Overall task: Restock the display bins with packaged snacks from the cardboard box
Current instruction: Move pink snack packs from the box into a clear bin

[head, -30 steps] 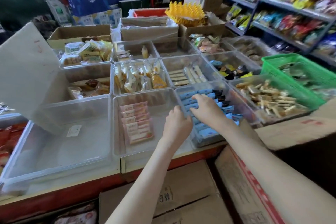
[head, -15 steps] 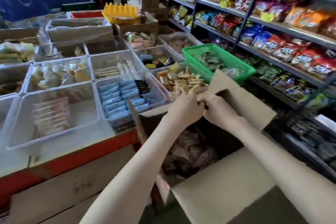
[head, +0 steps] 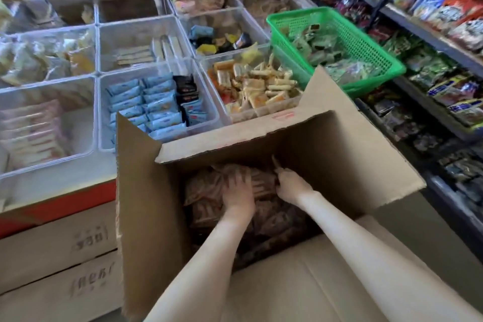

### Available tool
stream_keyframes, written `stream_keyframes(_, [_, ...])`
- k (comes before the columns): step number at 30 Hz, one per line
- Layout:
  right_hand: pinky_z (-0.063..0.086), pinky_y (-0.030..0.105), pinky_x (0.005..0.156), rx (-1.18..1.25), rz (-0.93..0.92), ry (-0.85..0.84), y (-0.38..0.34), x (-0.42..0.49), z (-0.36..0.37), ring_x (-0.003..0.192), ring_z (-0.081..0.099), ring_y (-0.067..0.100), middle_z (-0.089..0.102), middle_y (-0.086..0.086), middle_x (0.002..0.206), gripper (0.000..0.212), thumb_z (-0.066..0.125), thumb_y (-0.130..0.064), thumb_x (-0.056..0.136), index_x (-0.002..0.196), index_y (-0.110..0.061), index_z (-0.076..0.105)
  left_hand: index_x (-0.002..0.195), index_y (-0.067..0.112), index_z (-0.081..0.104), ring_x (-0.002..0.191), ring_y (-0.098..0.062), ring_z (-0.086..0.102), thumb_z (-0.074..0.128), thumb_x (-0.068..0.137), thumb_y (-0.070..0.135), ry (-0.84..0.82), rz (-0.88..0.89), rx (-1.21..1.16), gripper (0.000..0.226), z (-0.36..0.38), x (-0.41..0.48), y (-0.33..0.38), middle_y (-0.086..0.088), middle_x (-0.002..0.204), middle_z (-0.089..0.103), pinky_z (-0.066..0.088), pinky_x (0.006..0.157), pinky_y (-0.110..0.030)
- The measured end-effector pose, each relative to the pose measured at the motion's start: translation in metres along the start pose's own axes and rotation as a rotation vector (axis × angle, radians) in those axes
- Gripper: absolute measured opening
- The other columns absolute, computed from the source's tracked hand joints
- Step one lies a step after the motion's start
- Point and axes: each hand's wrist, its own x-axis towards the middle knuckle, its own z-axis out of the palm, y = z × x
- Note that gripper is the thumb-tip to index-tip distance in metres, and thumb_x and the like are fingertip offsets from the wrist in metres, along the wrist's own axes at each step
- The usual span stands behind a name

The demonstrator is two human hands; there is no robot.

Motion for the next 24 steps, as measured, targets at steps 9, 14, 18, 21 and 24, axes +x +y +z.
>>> stream_keyframes(9, [0.020,0.017,0.111,0.148,-0.007,-0.225,0.040,0.129,0.086,0.138,0.034,0.025,0.042,0.008,0.145,0.054,0.037,-0.022,0.093,0.146,-0.020,0.030,0.096,0.020,0.077,0.067,-0.030,0.069,0.028,0.067,0.017,0.034,0.032,0.047,0.057,0.056,0.067,-0.013,-0.016,0.098,0.072,0.049,0.045,-0.022])
stream_keyframes(14, [0.028,0.020,0.104,0.398,0.073,-0.199,0.016,0.114,0.077,0.133,0.041,0.025,0.046,0.009,0.142,0.056,0.055,-0.012,0.091,0.143,-0.009,0.036,0.077,0.016,0.075,0.046,-0.020,0.059,0.034,0.066,0.015,0.088,0.076,0.046,0.043,0.049,0.067,-0.006,-0.009,0.069,0.067,0.036,0.037,-0.015])
stream_keyframes(18, [0.052,0.035,0.089,0.785,0.251,-0.220,0.007,0.107,0.065,0.109,0.060,0.025,0.054,0.009,0.133,0.049,0.052,-0.015,0.093,0.141,-0.013,0.042,0.068,0.017,0.073,0.053,-0.021,0.062,0.034,0.064,0.017,0.138,0.086,0.036,0.039,0.040,0.066,-0.007,-0.006,0.069,0.065,0.034,0.034,-0.015])
stream_keyframes(21, [0.050,0.022,0.057,0.988,0.384,-0.245,0.001,0.095,0.048,0.077,0.063,0.017,0.066,0.010,0.111,0.038,0.055,-0.018,0.093,0.130,-0.014,0.054,0.068,0.013,0.071,0.065,-0.023,0.065,0.034,0.065,0.017,0.168,0.100,0.026,0.038,0.037,0.065,-0.006,-0.006,0.071,0.065,0.038,0.036,-0.017])
stream_keyframes(24, [0.051,0.025,0.054,1.140,0.409,-0.252,0.000,0.072,0.031,0.068,0.061,0.017,0.065,0.005,0.083,0.023,0.050,-0.027,0.095,0.113,-0.017,0.061,0.072,0.011,0.071,0.063,-0.021,0.064,0.035,0.066,0.013,0.217,0.133,0.060,0.037,0.025,0.054,0.006,-0.004,0.066,0.063,0.042,0.041,-0.019])
